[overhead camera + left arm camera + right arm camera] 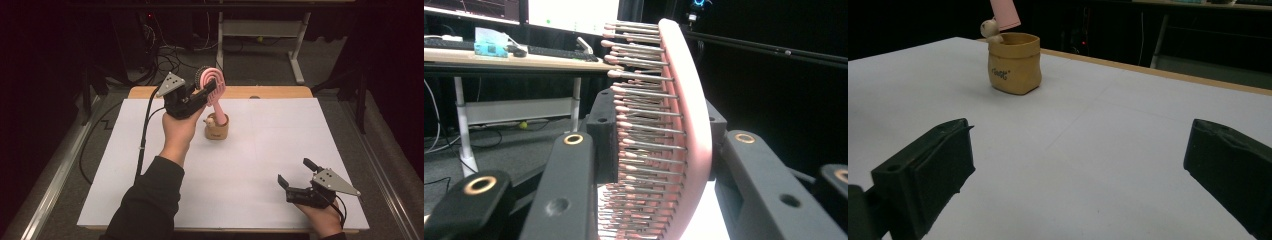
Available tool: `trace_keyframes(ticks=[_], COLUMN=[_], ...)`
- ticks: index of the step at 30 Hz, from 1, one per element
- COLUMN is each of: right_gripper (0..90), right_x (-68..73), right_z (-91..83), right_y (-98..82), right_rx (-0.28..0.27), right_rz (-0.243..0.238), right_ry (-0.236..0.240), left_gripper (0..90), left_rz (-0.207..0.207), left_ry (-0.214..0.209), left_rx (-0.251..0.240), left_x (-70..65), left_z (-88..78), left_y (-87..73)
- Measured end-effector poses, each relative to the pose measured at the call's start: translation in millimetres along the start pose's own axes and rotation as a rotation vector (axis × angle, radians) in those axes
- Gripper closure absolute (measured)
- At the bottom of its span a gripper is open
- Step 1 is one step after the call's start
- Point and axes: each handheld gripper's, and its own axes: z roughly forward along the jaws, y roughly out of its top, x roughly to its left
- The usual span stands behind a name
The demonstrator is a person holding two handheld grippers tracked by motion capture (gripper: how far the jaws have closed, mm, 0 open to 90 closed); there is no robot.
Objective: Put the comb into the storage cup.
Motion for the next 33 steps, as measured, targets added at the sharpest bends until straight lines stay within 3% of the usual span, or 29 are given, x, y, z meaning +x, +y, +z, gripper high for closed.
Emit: trace_keyframes(ticks=[13,33], right_gripper=[0.1,0.1], right_x=[-1.8,-2.9], right_z=[-0.8,-2.2], right_y=[-0.4,-0.1], right_rx=[-0.011,-0.018], right_rz=[0.014,0.018], right_ry=[0.004,0.002], left_gripper=[63.1,63.0], left_rz=[0.007,0.021], left_ry=[0.028,0.07], left_rx=[0.013,0.043], left_x=[0.4,4.4], left_z=[15.2,24.8], left_y=[2.1,-9.3])
